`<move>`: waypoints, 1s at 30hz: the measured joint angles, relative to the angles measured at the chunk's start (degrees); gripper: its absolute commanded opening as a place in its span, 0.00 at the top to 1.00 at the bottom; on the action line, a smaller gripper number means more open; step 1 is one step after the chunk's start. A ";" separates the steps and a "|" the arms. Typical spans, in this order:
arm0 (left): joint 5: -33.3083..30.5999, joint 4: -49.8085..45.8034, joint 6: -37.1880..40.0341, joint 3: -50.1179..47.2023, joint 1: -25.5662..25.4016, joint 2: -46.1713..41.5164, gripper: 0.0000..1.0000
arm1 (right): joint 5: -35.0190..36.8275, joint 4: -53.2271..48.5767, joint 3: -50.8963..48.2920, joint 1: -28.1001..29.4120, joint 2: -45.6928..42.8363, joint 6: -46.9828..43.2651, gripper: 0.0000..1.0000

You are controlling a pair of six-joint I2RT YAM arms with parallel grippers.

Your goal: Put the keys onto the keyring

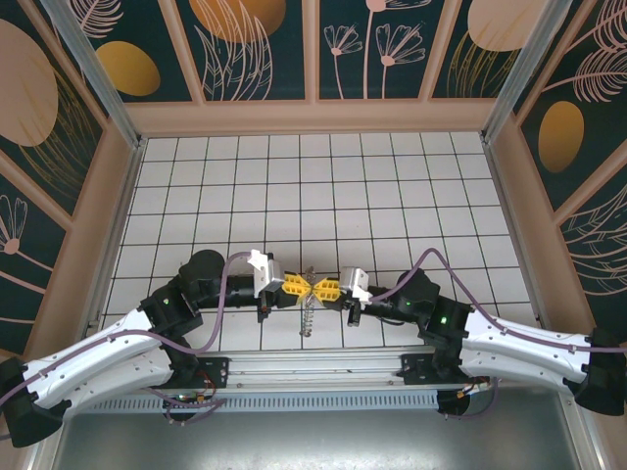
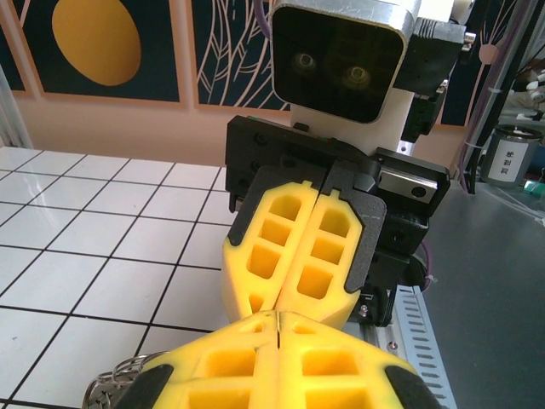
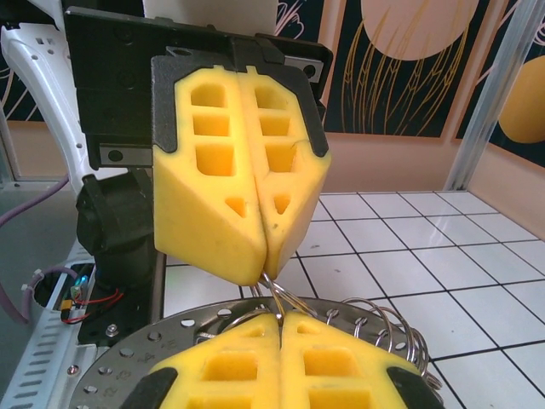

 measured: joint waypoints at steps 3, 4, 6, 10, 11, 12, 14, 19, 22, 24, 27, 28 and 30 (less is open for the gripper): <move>-0.02 0.24 0.00 0.00 0.00 0.02 1.00 | 0.02 0.20 0.00 -0.13 0.00 0.02 1.00; -0.02 0.35 0.00 0.00 0.00 0.02 1.00 | 0.02 0.24 0.00 -0.24 0.00 0.07 1.00; -0.24 0.37 0.00 0.00 0.00 0.02 1.00 | -0.04 0.26 0.00 -0.61 -0.02 0.44 1.00; -0.87 0.35 -0.20 -0.02 0.00 -0.15 0.79 | -0.87 0.28 0.00 -1.46 -0.37 1.40 1.00; -1.14 0.31 -0.24 -0.15 -0.02 -0.33 0.77 | -0.87 0.26 0.07 -1.64 -0.48 1.55 1.00; -1.79 0.02 -0.13 -0.24 -0.07 -0.61 0.74 | -0.83 0.20 0.22 -1.86 -0.59 1.75 1.00; -3.69 -0.92 0.07 -0.26 -0.07 -1.29 0.69 | -0.11 -0.94 1.05 -2.05 -0.59 1.77 1.00; -9.92 -3.58 0.46 -0.26 -0.07 -3.50 0.67 | 2.16 -4.87 3.72 -2.10 -0.33 1.75 1.00; -12.33 -4.59 0.66 -0.26 -0.07 -4.35 0.67 | 3.15 -6.34 4.79 -2.10 -0.33 1.77 1.00; -13.00 -5.20 0.70 -0.26 -0.07 -4.26 0.68 | 3.74 -7.56 5.46 -2.10 -0.33 1.77 1.00; -13.51 -5.97 0.87 -0.24 -0.07 -3.69 0.68 | 4.55 -8.98 6.14 -2.10 -0.26 1.75 1.00; -13.66 -6.12 0.90 -0.24 -0.07 -3.50 0.68 | 4.74 -9.09 6.14 -2.10 -0.26 1.75 1.00; -14.23 -6.45 0.87 -0.24 -0.07 -3.02 0.68 | 5.55 -9.88 6.14 -2.10 -0.24 1.99 1.00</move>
